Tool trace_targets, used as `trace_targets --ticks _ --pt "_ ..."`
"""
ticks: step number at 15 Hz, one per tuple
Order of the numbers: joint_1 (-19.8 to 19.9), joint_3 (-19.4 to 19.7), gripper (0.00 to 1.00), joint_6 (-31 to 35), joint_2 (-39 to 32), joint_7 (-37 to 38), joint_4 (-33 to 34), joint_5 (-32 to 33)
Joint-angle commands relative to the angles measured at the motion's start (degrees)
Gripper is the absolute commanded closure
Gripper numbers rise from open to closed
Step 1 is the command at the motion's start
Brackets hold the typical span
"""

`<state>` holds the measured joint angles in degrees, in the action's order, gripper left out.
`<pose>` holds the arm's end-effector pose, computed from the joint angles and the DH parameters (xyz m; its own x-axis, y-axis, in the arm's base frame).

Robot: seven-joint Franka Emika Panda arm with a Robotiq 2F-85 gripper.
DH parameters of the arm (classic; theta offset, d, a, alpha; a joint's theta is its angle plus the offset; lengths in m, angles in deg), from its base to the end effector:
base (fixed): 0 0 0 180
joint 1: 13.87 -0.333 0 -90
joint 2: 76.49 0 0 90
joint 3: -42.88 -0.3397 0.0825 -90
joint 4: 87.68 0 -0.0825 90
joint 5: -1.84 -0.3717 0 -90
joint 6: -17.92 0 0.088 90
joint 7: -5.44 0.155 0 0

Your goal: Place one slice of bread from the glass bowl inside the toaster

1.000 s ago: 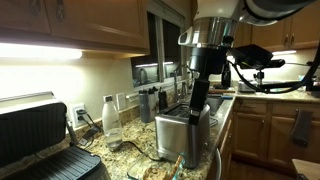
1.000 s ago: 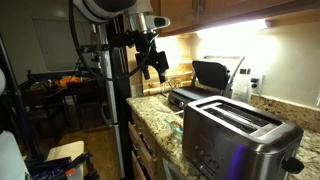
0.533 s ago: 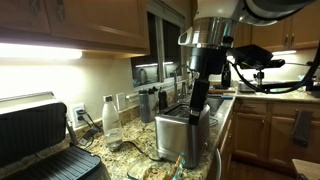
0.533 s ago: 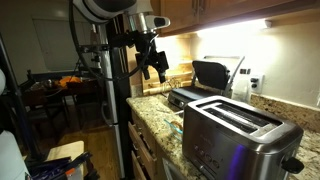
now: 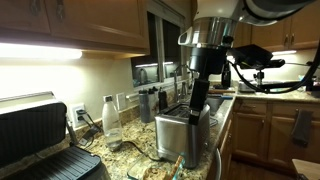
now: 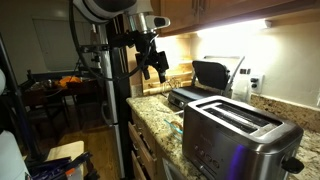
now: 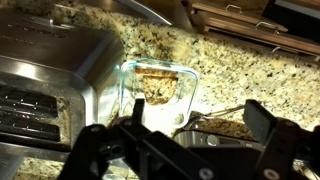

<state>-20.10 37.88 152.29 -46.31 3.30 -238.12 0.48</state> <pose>0.3790 0.0758 0.4224 0.9477 0.2085 0.2415 0.2069 -0.9778 0.0324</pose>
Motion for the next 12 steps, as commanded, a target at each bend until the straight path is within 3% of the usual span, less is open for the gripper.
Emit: trace_targets --ticks 1,12 --pt "-0.26 0.04 0.0 -0.15 -0.25 0.32 0.32 0.17" --pt "-0.31 0.52 0.0 0.65 0.34 -0.02 -0.31 -0.24"
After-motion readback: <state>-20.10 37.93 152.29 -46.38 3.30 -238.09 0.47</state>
